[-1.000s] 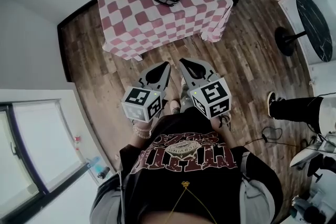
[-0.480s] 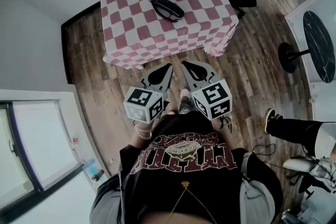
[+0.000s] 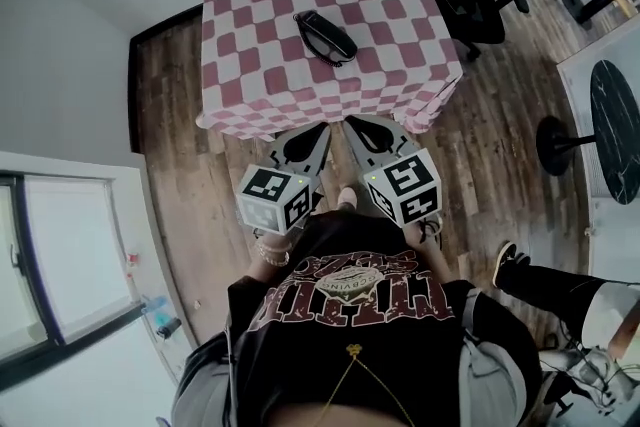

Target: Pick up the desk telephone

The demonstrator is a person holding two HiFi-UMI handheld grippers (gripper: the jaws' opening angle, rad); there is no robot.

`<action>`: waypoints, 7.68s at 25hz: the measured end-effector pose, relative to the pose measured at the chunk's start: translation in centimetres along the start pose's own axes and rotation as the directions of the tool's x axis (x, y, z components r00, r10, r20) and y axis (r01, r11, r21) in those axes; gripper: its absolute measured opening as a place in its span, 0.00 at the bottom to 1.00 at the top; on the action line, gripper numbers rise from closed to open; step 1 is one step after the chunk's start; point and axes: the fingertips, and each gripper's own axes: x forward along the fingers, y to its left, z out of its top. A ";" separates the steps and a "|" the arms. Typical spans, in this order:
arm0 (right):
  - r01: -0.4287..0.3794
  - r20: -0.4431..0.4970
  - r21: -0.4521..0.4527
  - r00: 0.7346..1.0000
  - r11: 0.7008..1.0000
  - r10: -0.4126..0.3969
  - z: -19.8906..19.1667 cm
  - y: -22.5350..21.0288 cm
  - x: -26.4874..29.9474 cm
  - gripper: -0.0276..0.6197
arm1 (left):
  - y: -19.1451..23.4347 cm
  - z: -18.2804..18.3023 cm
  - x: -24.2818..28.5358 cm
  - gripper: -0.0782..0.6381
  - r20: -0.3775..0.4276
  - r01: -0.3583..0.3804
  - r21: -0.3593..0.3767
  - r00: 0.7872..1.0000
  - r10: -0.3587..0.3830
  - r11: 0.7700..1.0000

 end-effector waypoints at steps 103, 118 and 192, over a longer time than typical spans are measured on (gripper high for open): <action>-0.179 -0.211 0.049 0.960 0.983 0.186 3.9 -23.0 27.0 0.07 | 23.6 9.9 23.5 0.12 -0.156 -0.115 -0.107 0.983 0.098 0.988; -0.017 -0.264 0.102 0.964 0.995 0.043 2.0 -22.0 28.9 0.07 | 25.4 9.6 22.9 0.12 -0.263 0.059 -0.071 0.962 -0.076 0.996; -0.111 -0.638 0.050 0.761 0.993 0.117 -12.1 -20.8 35.6 0.47 | 30.1 6.3 19.2 0.12 -0.277 -0.002 -0.204 0.959 -0.056 0.979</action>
